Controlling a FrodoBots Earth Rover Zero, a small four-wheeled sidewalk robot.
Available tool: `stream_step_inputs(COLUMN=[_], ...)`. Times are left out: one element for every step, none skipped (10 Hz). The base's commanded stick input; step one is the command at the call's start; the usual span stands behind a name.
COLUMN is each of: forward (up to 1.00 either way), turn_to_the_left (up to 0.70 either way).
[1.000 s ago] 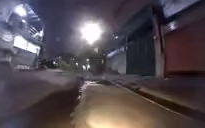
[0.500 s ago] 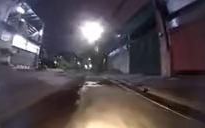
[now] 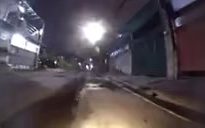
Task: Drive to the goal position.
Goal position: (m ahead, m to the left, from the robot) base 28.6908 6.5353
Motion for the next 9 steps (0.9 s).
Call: stream_step_inputs(forward=[0.70, 0.70, 0.70, 0.70, 0.70, 0.70, 0.70, 0.70, 0.70], turn_to_the_left=[0.00, 0.00, 0.00, 0.00, 0.00, 0.00, 0.00, 0.00, -0.16])
